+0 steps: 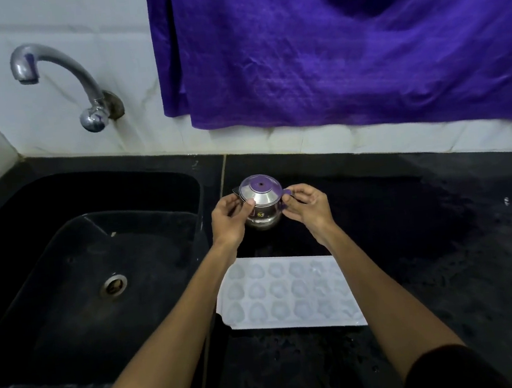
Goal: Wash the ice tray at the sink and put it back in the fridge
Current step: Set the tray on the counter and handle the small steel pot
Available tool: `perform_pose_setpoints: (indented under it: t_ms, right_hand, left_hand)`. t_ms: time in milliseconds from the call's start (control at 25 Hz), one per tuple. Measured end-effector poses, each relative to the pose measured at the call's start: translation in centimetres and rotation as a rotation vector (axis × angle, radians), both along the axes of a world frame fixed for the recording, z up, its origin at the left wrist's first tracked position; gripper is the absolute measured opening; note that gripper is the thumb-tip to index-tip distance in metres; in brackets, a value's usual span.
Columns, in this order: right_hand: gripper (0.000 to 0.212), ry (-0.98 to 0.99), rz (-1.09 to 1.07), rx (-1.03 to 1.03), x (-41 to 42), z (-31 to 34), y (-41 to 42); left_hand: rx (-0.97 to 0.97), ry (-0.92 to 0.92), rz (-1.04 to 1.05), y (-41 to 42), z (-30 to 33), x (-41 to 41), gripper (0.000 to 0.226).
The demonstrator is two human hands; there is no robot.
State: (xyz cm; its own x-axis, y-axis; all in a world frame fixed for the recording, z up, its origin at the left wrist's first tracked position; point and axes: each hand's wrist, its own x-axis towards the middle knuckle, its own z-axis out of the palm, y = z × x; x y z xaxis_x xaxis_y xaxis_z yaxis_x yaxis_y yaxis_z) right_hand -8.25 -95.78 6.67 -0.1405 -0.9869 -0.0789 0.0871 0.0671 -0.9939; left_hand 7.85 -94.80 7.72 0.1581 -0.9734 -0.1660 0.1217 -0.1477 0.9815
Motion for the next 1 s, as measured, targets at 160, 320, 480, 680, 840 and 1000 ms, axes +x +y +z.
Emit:
perform_pose_setpoints:
  t_ms: [160, 320, 480, 680, 840, 1000]
  right_hand:
    - [0.014, 0.026, 0.011, 0.028, -0.6, -0.8, -0.7]
    - [0.014, 0.022, 0.004, 0.035, -0.9, -1.4, -0.8]
    - [0.014, 0.034, 0.005, 0.064, -1.0, -1.0, -0.3]
    - [0.041, 0.282, -0.186, 0.060, -3.6, 0.8, 2.9]
    - [0.039, 0.424, -0.243, 0.277, -7.4, 0.2, 9.0]
    - [0.038, 0.382, -0.118, 0.518, -8.2, -1.3, 12.9]
  left_hand:
    - [0.022, -0.014, -0.007, -0.4, -0.9, -0.3, 0.041]
    - [0.029, -0.001, -0.008, -0.6, -1.6, -0.4, 0.045]
    - [0.031, 0.000, -0.022, -0.6, -1.7, -0.6, 0.051]
    - [-0.031, -0.173, 0.026, 1.1, -1.0, 3.0, 0.041]
    - [0.075, -0.374, 0.056, 5.4, -2.9, 8.9, 0.031]
    - [0.231, -0.284, -0.051, 8.8, -4.3, 10.2, 0.027]
